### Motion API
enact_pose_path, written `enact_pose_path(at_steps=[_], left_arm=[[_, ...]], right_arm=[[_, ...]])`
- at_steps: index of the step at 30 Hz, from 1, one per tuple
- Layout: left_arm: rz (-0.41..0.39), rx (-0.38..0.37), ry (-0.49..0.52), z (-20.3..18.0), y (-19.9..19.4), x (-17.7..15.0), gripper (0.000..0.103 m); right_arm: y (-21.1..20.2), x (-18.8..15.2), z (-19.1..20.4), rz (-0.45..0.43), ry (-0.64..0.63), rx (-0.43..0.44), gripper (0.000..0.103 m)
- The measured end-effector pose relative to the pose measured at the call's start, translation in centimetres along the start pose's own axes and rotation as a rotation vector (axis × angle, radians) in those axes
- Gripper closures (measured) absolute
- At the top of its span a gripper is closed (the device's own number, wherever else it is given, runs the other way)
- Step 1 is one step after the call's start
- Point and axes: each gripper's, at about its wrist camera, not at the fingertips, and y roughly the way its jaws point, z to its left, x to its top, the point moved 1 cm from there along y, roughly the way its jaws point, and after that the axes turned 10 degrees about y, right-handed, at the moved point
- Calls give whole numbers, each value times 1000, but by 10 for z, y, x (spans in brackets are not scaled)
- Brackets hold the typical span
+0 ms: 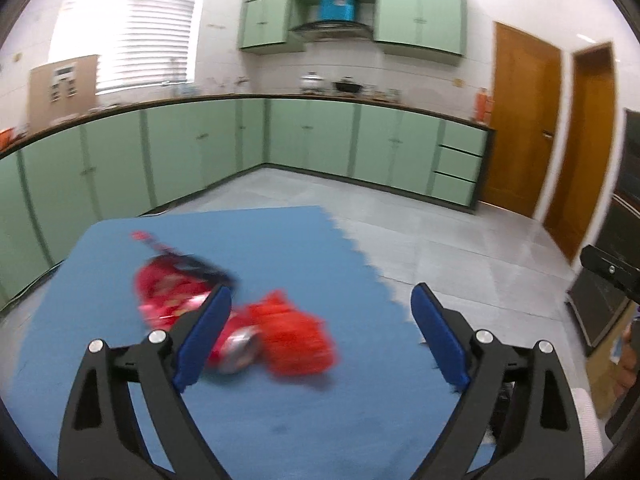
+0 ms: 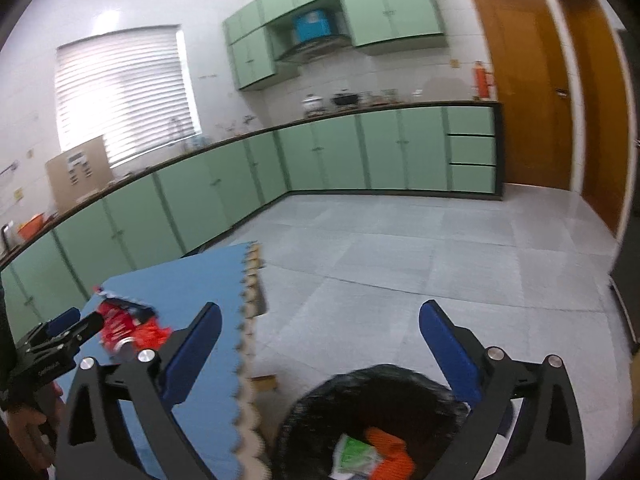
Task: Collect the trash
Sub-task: 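Return both tools to the table and grasp the red plastic bag with the right tool, then grasp the crushed red can with the left tool while the right tool holds the red bag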
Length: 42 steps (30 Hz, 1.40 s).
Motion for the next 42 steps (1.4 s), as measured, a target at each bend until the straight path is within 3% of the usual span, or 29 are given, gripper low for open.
enact_pose_path(at_steps=[7, 15, 29, 35, 37, 42], left_arm=[[43, 138, -54, 62, -4, -18, 15], [93, 196, -80, 96, 4, -45, 15], [121, 210, -121, 110, 24, -55, 15], [130, 202, -127, 112, 28, -60, 15], [134, 193, -130, 112, 29, -61, 15], [135, 170, -126, 104, 32, -61, 15]], right_arm=[[47, -26, 77, 77, -88, 146, 6], [93, -62, 146, 162, -218, 226, 12], [154, -94, 180, 301, -243, 239, 29], [168, -107, 178, 381, -251, 236, 52], [171, -109, 180, 405, -253, 253, 70], [170, -110, 179, 410, -259, 289, 83]])
